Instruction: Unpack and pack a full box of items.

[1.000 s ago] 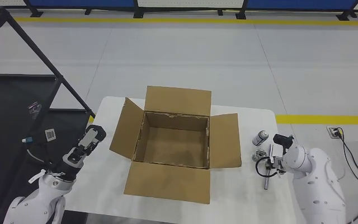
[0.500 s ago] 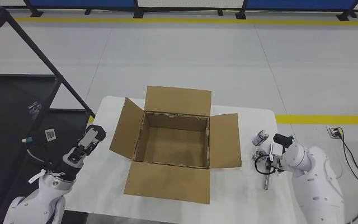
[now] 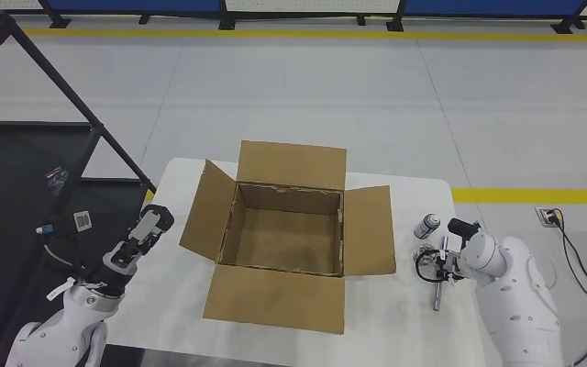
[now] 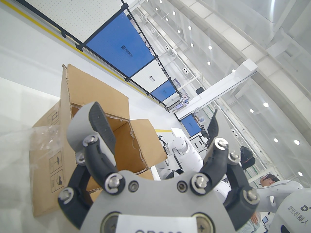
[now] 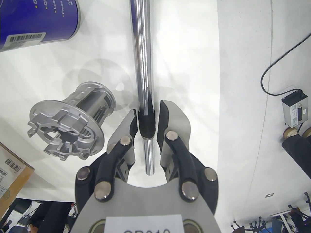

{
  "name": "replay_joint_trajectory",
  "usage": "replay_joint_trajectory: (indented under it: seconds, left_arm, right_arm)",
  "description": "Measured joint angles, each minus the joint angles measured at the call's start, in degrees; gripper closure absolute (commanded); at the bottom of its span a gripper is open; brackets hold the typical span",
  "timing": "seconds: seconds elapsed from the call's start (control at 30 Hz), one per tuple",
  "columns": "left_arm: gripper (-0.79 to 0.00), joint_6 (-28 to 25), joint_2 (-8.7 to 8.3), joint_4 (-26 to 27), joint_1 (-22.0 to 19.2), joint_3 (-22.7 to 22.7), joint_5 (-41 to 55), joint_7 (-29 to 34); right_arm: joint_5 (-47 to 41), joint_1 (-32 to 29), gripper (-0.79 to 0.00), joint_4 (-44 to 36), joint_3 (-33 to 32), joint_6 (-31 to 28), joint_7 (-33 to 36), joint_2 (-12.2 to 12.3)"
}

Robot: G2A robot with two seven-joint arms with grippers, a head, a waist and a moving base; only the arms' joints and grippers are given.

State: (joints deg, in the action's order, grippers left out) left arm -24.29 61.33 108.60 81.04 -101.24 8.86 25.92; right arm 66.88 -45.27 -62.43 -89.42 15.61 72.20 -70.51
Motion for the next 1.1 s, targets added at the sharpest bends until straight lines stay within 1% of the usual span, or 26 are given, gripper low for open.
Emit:
replay_joint_trajectory:
  seconds: [0.2,0.3,0.37,0.4,0.47,0.5,0.73,0.87,0.93,1.07,1.1]
  left_arm:
    - [-0.785,0.0,0.0,0.0,0.0,0.0,0.0,0.0]
    - [-0.785,0.0,0.0,0.0,0.0,0.0,0.0,0.0]
    - [-0.785,0.0,0.0,0.0,0.0,0.0,0.0,0.0]
    - [-0.785,0.0,0.0,0.0,0.0,0.0,0.0,0.0]
    - [-0.785,0.0,0.0,0.0,0.0,0.0,0.0,0.0]
    - [-0.785,0.0,0.0,0.0,0.0,0.0,0.0,0.0]
    - [-0.785,0.0,0.0,0.0,0.0,0.0,0.0,0.0]
    - [-0.785,0.0,0.0,0.0,0.0,0.0,0.0,0.0]
    - [-0.785,0.0,0.0,0.0,0.0,0.0,0.0,0.0]
    - [-0.785,0.0,0.0,0.0,0.0,0.0,0.0,0.0]
    - [-0.785,0.0,0.0,0.0,0.0,0.0,0.0,0.0]
  right_arm:
    - [-0.3,0.3,-0.243,0.8,0.7,0.2,-0.3,0.1]
    - [-0.2,0.5,-0.234,1.3,1.1,0.5,-0.6,0.1]
    - [-0.1,0.7,-0.209,1.6,1.4,0.6,-0.7,0.1]
    - [-0.1,0.8,-0.16,1.8,1.6,0.7,-0.8,0.1]
    - [-0.3,1.0,-0.015,2.0,1.8,0.7,-0.8,0.1]
    - [-0.4,1.0,0.0,2.1,1.8,0.8,-0.8,0.1]
    - [-0.7,1.1,0.0,0.7,1.2,1.2,-0.8,0.5]
    - [-1.2,0.3,0.0,-3.4,-1.0,1.7,-0.6,1.1]
    - [-1.6,-0.4,0.0,-7.3,-2.8,2.0,-0.3,1.5]
    - [-3.3,-2.4,0.0,-17.3,-6.2,3.2,-0.6,2.0]
    - [-4.1,-3.0,0.0,-20.9,-7.0,3.7,-0.8,2.1]
